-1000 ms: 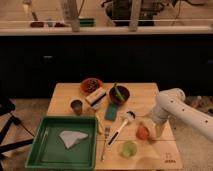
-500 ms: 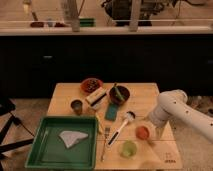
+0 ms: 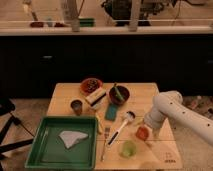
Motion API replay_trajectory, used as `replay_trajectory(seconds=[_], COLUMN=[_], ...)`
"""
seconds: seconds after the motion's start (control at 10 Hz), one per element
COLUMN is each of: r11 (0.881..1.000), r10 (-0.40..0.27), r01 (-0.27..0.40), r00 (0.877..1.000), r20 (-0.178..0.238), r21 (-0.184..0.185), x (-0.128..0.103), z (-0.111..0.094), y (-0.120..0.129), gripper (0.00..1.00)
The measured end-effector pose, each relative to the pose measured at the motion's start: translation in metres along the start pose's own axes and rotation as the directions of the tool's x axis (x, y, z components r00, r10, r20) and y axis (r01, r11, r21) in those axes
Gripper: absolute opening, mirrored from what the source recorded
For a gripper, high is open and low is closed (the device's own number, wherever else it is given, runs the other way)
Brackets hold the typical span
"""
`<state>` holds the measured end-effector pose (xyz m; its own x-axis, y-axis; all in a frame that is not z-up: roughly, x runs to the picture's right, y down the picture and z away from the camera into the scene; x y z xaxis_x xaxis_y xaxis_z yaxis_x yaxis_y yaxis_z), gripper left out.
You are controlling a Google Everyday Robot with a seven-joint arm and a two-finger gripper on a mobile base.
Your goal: Place apple in metal cup
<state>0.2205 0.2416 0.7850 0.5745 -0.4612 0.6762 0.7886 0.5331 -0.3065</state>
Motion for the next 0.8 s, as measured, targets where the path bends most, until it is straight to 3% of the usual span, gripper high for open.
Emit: replay_trajectory(seconds=[0.6, 0.8], r11=[0.999, 0.998], r10=[-0.026, -0.024], r01=[0.020, 0.017], r00=[0.994, 0.993], r20=[-0.106, -0.116], r21=[-0.051, -0.061], x=[0.002, 0.005], z=[0.012, 0.015], y=[-0.001, -0.001], gripper=[0.80, 0.80])
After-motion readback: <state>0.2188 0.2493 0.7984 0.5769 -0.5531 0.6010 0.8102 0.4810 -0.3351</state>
